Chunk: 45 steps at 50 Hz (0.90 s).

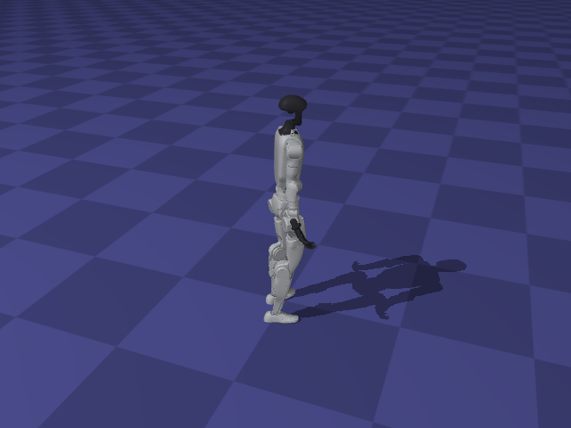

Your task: Kungfu

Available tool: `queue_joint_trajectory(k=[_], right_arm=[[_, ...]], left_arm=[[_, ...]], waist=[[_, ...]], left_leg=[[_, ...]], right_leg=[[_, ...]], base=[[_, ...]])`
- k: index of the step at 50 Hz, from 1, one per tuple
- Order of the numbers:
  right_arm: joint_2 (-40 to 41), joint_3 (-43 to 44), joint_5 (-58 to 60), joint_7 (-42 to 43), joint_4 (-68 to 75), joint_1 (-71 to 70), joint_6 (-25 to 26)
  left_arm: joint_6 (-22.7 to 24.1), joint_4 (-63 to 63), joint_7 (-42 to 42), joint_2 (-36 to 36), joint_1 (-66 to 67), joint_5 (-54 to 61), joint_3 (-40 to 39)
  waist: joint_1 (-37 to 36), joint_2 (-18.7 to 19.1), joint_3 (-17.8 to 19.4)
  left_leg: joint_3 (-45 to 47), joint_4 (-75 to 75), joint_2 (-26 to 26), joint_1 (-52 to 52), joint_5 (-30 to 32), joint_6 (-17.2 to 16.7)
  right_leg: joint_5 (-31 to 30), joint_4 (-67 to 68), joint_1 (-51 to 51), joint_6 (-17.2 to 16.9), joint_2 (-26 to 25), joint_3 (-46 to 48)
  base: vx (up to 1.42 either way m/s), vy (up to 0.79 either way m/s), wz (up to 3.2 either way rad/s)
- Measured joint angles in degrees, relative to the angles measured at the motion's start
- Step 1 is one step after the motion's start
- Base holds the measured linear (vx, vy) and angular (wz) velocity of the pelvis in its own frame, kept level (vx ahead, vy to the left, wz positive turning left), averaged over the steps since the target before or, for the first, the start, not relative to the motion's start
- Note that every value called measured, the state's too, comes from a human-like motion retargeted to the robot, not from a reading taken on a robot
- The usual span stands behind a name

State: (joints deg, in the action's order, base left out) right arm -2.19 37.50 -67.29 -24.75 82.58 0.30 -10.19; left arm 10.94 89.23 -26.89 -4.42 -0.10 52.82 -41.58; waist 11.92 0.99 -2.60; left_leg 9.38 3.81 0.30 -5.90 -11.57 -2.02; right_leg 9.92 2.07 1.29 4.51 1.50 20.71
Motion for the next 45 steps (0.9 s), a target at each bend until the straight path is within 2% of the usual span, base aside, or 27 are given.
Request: queue_joint_trajectory(k=[3,8,10,12,13,15,17,18,19,20,21,22,24,25,27,30,33,35,38,39,40,42,45], right_arm=[[-0.8,2.2,-4.6,0.1,0.3,-0.3,-0.8],[-2.3,3.4,-6.6,-1.1,0.8,-0.4,-0.2],[-2.7,3.2,-6.6,-1.2,0.8,-0.3,-0.2],[-4.0,1.9,-4.3,0.9,1.5,-0.2,-0.1],[-5.1,0.3,-1.2,4.2,2.3,0.1,-0.1],[-7.9,-5.4,15.2,11.1,5.5,1.3,-2.8],[-12.6,-15.7,47.1,18.9,12.2,-0.2,-7.5],[-15.1,-21.8,65.3,23.0,14.2,-1.3,-6.3],[-16.8,-26.6,84.6,25.4,14.8,-2.2,-3.4],[-18.0,-30.8,104.3,27.0,14.8,-3.1,0.2],[-19.0,-34.3,118.0,29.8,14.8,-4.2,6.3],[-19.6,-37.1,129.7,32.1,14.5,-5.0,10.2],[-19.5,-39.7,140.3,35.1,12.8,-5.1,9.1],[-19.0,-40.4,141.2,37.3,12.5,-4.7,7.8],[-17.9,-37.6,135.1,38.5,12.0,-3.3,6.4],[-15.9,-31.5,118.1,30.9,10.7,-1.9,5.8],[-13.2,-25.7,99.5,21.3,9.8,-1.3,9.0],[-11.1,-21.6,89.3,18.5,9.2,-1.1,9.7],[-8.8,-19.4,78.8,18.3,8.1,-2.8,6.8],[-8.2,-19.2,77.4,18.8,7.5,-3.8,5.8],[-7.6,-19.0,76.8,19.5,6.9,-5.0,4.9],[-7.3,-18.3,79.2,21.5,5.3,-5.5,4.3],[-6.2,-19.0,84.1,24.1,5.0,-4.1,4.7]], left_arm=[[1.2,-0.5,1.4,-0.9,-0.4,1.2,-1.8],[0.5,-1.5,1.0,-1.3,-1.2,2.9,-3.4],[0.4,-2.1,1.0,-1.5,-1.1,2.8,-2.8],[1.3,-2.8,8.2,-2.8,-0.7,-5.1,0.9],[3.3,-3.0,15.8,-4.0,0.0,-16.2,3.7],[8.4,-1.4,31.9,-7.5,2.5,-57.0,10.2],[-0.7,-0.9,44.1,-13.1,3.0,-101.5,23.0],[-6.7,-1.5,44.0,-16.3,1.4,-118.3,32.1],[-10.2,-1.7,42.9,-17.9,-1.2,-130.6,39.5],[-12.3,-1.8,41.3,-18.9,-4.3,-140.8,45.9],[-11.7,-1.3,43.6,-19.0,-5.8,-141.9,49.8],[-10.8,-1.0,45.4,-19.1,-6.7,-141.9,52.2],[-7.3,-1.5,45.9,-18.2,-5.8,-138.8,49.9],[-5.8,-1.5,44.5,-17.3,-5.0,-137.9,46.9],[-4.6,-1.7,39.7,-16.6,-3.7,-133.1,44.6],[-4.0,-3.7,34.8,-15.5,-3.1,-128.8,42.9],[-4.5,-6.1,30.9,-12.9,-1.6,-126.1,39.6],[-5.4,-6.8,30.1,-10.3,-0.7,-122.3,36.9],[-6.9,-7.4,33.1,-5.4,0.1,-114.0,33.0],[-8.0,-7.4,34.7,-4.6,-0.3,-111.3,32.6],[-9.1,-7.2,36.4,-4.2,-0.9,-108.8,32.6],[-11.1,-5.1,39.5,-3.9,-2.4,-108.3,33.1],[-15.3,-1.5,40.1,-4.4,-2.9,-115.8,32.2]], waist=[[0.1,0.2,0.2],[0.1,0.6,0.6],[0.0,1.1,0.9],[0.1,1.7,0.9],[0.3,1.9,0.4],[3.5,2.6,0.1],[2.8,2.6,2.0],[3.1,2.8,3.3],[2.9,2.6,4.1],[2.5,2.4,4.7],[1.2,2.4,5.0],[0.4,2.3,5.2],[0.4,2.0,4.8],[0.6,1.6,4.1],[0.3,1.4,2.6],[-1.4,1.1,3.0],[-0.8,0.8,2.8],[-0.9,0.9,2.1],[-1.2,1.7,2.8],[-1.8,2.6,3.2],[-2.6,3.7,3.7],[-2.0,5.3,3.6],[-0.7,9.3,1.8]], left_leg=[[0.4,0.1,0.2,-0.1,0.0,0.0],[1.0,0.9,0.6,-0.5,-0.1,0.0],[1.5,1.0,1.0,-0.6,-0.2,-1.3],[0.7,2.8,1.8,-1.9,-3.9,-4.8],[-1.7,4.6,1.5,-3.6,-5.9,-5.5],[-10.1,6.7,-0.5,-6.2,-8.6,-5.2],[-12.8,8.1,-2.1,-6.7,-10.1,-5.4],[-14.1,8.4,-2.7,-6.2,-10.8,-6.5],[-13.6,8.6,-2.9,-5.8,-11.4,-7.5],[-12.3,8.7,-2.8,-5.4,-11.9,-8.5],[-10.9,8.7,-2.3,-5.2,-11.2,-8.9],[-10.1,8.8,-2.0,-5.2,-10.3,-9.1],[-11.1,9.2,-2.6,-5.5,-7.8,-8.0],[-11.8,9.2,-3.2,-5.6,-6.8,-7.3],[-11.3,8.6,-3.3,-5.5,-4.3,-6.6],[-9.9,7.7,-2.8,-4.4,-0.7,-5.1],[-10.8,6.8,-3.8,-3.4,0.1,-2.3],[-11.0,5.6,-4.0,-3.1,0.1,-1.0],[-9.3,4.7,-3.0,-2.8,-1.2,0.7],[-8.1,5.8,-0.3,-4.1,-2.0,0.1],[-6.6,7.5,3.4,-6.1,-3.0,-1.3],[-5.6,9.1,5.3,-8.2,-3.2,-2.0],[-7.9,8.8,6.9,-9.0,-4.1,0.2]], right_leg=[[0.1,0.4,-0.5,0.4,-0.1,-0.5],[0.5,1.0,-1.2,0.7,-0.1,-1.2],[3.0,1.0,-1.2,0.8,-0.8,-1.5],[9.0,2.2,-2.2,-0.5,-1.9,-4.4],[11.1,3.5,-3.8,-0.8,-2.8,-9.1],[13.1,5.3,-6.3,1.2,-5.6,-17.2],[10.7,6.4,-7.2,2.3,-7.6,-24.4],[7.7,5.6,-6.4,2.3,-6.9,-22.9],[4.3,4.5,-5.6,1.9,-5.5,-19.5],[0.8,3.2,-4.7,1.3,-3.8,-15.1],[0.3,2.4,-4.0,1.5,-3.6,-13.7],[0.0,1.8,-3.4,1.6,-3.5,-12.7],[-0.5,1.1,-2.8,1.8,-3.3,-12.4],[-0.7,0.8,-2.7,2.0,-3.2,-12.4],[-0.9,0.2,-2.4,1.3,-2.7,-11.9],[-1.1,-0.4,-1.3,1.0,-2.6,-12.3],[-0.2,1.3,-1.0,-0.2,-2.2,-10.6],[-0.2,4.7,-2.9,-4.0,-1.5,-9.5],[-9.7,16.5,-10.5,-17.6,-0.9,-10.3],[-12.6,21.0,-14.3,-19.2,-2.6,-8.1],[-14.9,25.4,-18.6,-19.5,-4.9,-4.4],[-16.1,36.1,-26.0,-19.5,-4.2,3.0],[-8.2,53.9,-35.1,-19.5,-2.7,6.3]], base=[[-0.08,0.04,-0.13],[-0.07,0.04,-0.12],[-0.07,0.04,-0.1],[-0.07,0.04,0.02],[-0.03,0.01,0.46],[-0.02,-0.02,0.82],[-0.16,0.07,0.07],[-0.24,0.17,0.14],[-0.24,0.19,0.18],[-0.15,0.15,-0.29],[-0.07,0.1,-0.51],[0.03,0.02,-0.4],[0.16,-0.04,0.16],[0.25,-0.06,0.22],[0.23,-0.01,-0.07],[0.13,0.06,-0.1],[0.15,0.06,0.31],[0.14,0.09,-0.02],[-0.01,0.11,-0.67],[-0.26,-0.34,-1.45],[-0.34,-0.58,-1.45],[-0.24,-0.32,-0.7],[0.17,0.36,0.12]])
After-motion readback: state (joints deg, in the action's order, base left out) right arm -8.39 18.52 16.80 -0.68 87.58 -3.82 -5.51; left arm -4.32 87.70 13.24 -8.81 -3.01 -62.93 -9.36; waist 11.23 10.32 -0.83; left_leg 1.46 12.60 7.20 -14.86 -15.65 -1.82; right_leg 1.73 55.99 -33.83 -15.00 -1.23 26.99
